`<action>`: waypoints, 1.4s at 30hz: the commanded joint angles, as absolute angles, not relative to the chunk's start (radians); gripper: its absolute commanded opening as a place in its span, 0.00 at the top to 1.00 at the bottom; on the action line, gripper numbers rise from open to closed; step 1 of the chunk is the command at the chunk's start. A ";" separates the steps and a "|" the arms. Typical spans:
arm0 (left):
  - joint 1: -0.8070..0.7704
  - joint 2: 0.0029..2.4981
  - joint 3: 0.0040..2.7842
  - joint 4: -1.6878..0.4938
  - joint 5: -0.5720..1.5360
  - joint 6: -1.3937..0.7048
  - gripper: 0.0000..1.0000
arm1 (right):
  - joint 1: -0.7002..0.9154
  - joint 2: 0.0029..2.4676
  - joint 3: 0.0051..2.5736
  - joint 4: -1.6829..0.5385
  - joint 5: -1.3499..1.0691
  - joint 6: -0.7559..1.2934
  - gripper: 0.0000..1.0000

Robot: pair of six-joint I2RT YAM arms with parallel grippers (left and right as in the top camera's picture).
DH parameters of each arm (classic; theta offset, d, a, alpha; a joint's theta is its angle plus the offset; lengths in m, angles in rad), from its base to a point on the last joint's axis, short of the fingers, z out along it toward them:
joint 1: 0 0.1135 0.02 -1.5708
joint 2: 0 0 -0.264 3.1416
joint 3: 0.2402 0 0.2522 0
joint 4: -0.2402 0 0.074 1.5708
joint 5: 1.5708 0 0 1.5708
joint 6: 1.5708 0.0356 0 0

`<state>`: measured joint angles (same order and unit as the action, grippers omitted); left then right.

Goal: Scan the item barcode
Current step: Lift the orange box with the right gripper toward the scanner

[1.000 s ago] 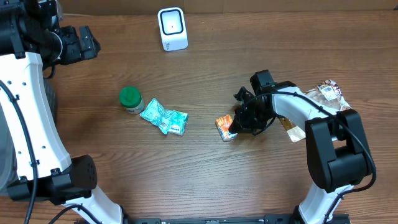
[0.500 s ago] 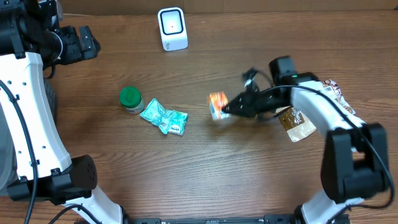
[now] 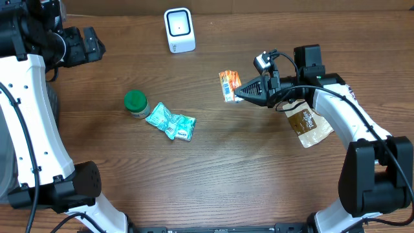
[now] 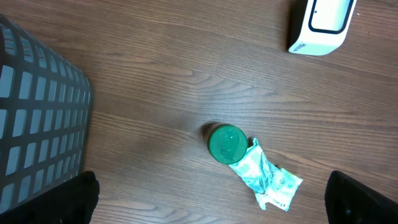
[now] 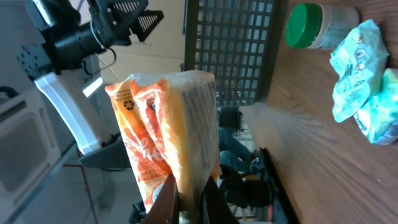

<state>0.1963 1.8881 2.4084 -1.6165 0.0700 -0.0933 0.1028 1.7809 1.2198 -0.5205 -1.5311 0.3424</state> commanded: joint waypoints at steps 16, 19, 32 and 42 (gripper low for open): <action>0.189 1.885 2.409 -1.616 0.064 -0.074 0.00 | 0.097 1.767 1.238 -0.439 -1.569 0.446 0.96; 0.189 1.885 2.409 -1.616 0.064 -0.074 0.00 | 0.088 1.767 1.238 -0.431 -1.569 0.446 0.96; 0.189 1.885 2.410 -1.616 0.064 -0.074 0.01 | 0.039 1.767 1.238 -0.430 -1.570 0.446 0.96; 0.189 1.885 2.410 -1.616 0.064 -0.074 0.00 | 0.106 1.767 1.237 -0.501 -1.130 0.437 0.96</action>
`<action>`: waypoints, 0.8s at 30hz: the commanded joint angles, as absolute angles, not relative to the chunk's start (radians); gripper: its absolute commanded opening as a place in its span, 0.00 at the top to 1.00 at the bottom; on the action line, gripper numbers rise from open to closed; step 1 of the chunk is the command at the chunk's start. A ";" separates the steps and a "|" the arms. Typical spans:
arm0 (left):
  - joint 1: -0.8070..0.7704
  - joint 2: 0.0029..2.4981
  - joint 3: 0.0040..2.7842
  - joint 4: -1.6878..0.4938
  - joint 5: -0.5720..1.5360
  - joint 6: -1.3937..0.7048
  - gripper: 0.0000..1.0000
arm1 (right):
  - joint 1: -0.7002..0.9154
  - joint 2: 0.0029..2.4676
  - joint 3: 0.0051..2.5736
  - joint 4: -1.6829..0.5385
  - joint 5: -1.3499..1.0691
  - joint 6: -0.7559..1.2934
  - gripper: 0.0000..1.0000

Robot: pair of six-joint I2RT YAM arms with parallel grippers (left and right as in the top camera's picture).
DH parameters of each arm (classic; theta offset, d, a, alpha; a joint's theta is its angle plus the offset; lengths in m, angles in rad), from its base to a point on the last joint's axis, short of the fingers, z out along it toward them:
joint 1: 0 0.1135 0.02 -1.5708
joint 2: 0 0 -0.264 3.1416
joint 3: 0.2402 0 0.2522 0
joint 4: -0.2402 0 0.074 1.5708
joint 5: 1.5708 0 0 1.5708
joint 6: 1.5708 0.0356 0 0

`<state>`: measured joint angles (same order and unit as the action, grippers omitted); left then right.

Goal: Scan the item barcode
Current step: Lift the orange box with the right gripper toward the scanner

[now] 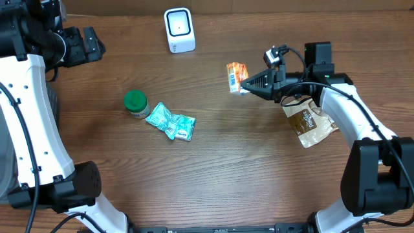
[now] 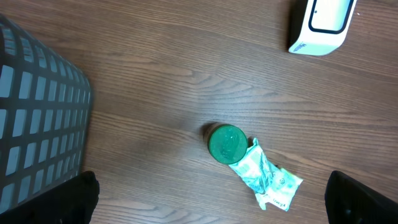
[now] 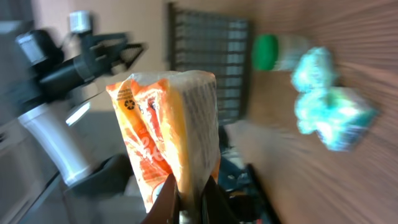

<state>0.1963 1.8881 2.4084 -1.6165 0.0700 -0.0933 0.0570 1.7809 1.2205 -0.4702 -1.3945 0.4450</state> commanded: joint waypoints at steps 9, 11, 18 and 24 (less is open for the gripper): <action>0.189 1.885 2.410 -1.615 0.063 -0.074 0.00 | 0.206 1.767 1.305 -0.786 -0.690 0.312 0.96; 0.189 1.885 2.410 -1.615 0.064 -0.074 0.00 | 0.217 1.768 1.379 -0.868 -0.601 0.296 0.96; 0.189 1.885 2.410 -1.616 0.063 -0.074 0.00 | 0.255 1.830 1.811 -1.087 -0.304 0.253 0.96; 0.190 1.885 2.410 -1.616 0.064 -0.074 0.00 | 0.354 1.956 2.098 -1.054 -0.014 0.190 0.96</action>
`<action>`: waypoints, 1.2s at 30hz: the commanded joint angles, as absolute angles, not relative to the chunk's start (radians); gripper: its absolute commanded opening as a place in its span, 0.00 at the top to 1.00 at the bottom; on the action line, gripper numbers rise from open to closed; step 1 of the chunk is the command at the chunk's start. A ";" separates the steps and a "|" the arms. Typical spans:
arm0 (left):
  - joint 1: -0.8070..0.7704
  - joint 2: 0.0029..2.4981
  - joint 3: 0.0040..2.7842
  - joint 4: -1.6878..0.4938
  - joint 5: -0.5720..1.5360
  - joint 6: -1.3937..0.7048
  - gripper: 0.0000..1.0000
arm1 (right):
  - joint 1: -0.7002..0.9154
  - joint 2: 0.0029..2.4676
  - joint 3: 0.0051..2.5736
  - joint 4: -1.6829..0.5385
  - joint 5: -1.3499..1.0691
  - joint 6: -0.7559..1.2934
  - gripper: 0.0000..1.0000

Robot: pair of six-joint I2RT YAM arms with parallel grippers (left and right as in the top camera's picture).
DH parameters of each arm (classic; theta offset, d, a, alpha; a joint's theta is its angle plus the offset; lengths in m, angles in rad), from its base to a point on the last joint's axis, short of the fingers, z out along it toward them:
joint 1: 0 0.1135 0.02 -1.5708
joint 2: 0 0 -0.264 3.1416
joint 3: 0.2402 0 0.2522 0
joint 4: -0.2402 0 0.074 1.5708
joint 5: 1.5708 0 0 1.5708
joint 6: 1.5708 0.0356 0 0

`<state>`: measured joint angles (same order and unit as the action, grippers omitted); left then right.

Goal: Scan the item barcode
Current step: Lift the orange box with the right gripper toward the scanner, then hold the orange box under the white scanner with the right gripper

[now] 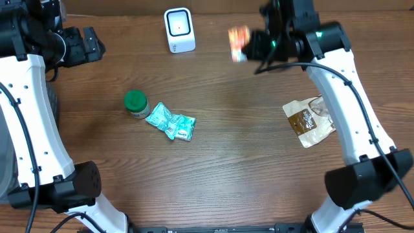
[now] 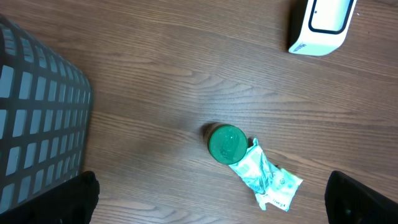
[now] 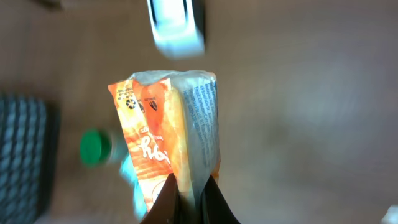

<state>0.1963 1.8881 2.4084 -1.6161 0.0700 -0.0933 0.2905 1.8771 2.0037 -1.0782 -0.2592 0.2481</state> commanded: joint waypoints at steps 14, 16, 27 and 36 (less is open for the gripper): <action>0.190 1.885 2.409 -1.616 0.064 -0.074 0.01 | 0.567 2.294 2.107 -0.389 0.586 -0.188 0.96; 0.189 1.885 2.409 -1.616 0.064 -0.074 0.01 | 0.573 2.342 2.107 -0.266 0.586 -0.249 0.96; 0.189 1.885 2.409 -1.616 0.063 -0.074 0.01 | 0.596 2.515 2.106 0.025 0.443 -0.617 0.96; 0.189 1.885 2.409 -1.616 0.064 -0.074 0.01 | 0.596 2.532 2.099 0.026 0.421 -0.664 0.96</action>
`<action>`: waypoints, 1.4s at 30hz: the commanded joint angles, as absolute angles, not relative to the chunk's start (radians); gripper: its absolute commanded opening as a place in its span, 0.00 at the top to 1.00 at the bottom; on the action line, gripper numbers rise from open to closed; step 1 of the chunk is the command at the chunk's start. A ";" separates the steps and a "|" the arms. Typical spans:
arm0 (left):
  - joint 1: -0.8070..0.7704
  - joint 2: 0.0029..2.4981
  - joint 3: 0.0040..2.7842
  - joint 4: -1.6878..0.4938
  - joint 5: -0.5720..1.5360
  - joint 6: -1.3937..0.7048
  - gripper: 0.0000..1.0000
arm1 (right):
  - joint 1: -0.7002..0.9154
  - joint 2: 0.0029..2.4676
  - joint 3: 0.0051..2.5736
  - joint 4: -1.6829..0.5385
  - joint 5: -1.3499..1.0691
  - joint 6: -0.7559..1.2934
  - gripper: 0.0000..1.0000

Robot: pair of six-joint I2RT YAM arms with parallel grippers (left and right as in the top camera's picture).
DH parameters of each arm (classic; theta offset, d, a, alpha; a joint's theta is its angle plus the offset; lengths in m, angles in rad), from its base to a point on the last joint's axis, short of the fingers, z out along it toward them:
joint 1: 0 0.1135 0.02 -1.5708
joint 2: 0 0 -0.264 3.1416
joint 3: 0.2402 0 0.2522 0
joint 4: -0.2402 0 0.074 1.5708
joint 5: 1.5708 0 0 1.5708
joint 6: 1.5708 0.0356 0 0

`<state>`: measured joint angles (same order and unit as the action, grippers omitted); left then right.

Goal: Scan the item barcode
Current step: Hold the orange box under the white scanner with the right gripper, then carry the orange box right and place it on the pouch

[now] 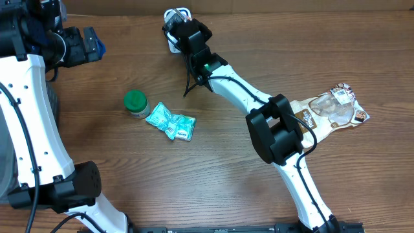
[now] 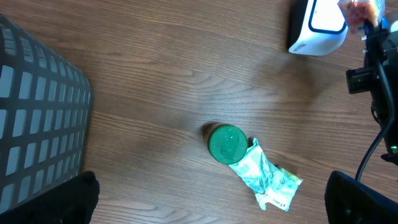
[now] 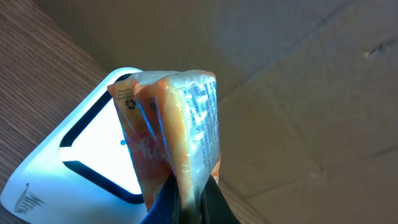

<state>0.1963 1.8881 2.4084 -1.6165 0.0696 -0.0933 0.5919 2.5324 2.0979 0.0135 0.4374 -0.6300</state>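
The orange snack packet [image 3: 166, 134] is pinched upright in my shut right gripper [image 3: 186, 202], right in front of the white scanner's lit window [image 3: 102, 146]. From overhead, the right gripper [image 1: 188, 30] hangs over the scanner [image 1: 172, 40] at the table's far edge and hides the packet. The left wrist view shows the scanner [image 2: 317, 28] with a bit of the packet [image 2: 360, 9] beside it. My left gripper [image 2: 211, 202] is open and empty, high at the far left [image 1: 82, 45].
A green-capped jar [image 1: 135, 102] and teal packets [image 1: 171, 123] lie left of centre. A brown pouch [image 1: 330, 109] rests at the right. A black mesh basket [image 2: 37, 112] stands off the left side. The right arm [image 1: 239, 87] stretches diagonally across the table.
My right gripper has gone left with the orange packet, from the far middle to directly against the scanner. The brown pouch now lies turned and further right. The left arm is unchanged.
The right gripper held the orange packet above the table's middle right, near the brown pouch. Then it was a little higher and further back, then at the far edge right of the scanner. Now the packet is at the scanner's window. The left gripper stayed open throughout.
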 commanded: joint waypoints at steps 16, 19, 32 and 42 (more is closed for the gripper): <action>0.189 1.885 2.410 -1.615 0.064 -0.074 0.00 | 0.596 2.509 2.099 0.020 0.416 -0.595 0.96; 0.189 1.885 2.409 -1.615 0.064 -0.074 0.01 | 0.596 2.447 2.099 -0.009 0.404 -0.484 0.96; 0.189 1.885 2.410 -1.616 0.064 -0.074 0.00 | 0.568 1.855 2.100 -0.814 0.285 0.056 0.96; 0.189 1.885 2.410 -1.616 0.064 -0.074 0.00 | 0.380 1.650 2.099 -1.487 0.282 0.530 0.96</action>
<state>0.1963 1.8881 2.4084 -1.6165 0.0700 -0.0933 0.4435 1.6203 2.1139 -1.4212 0.2890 0.3260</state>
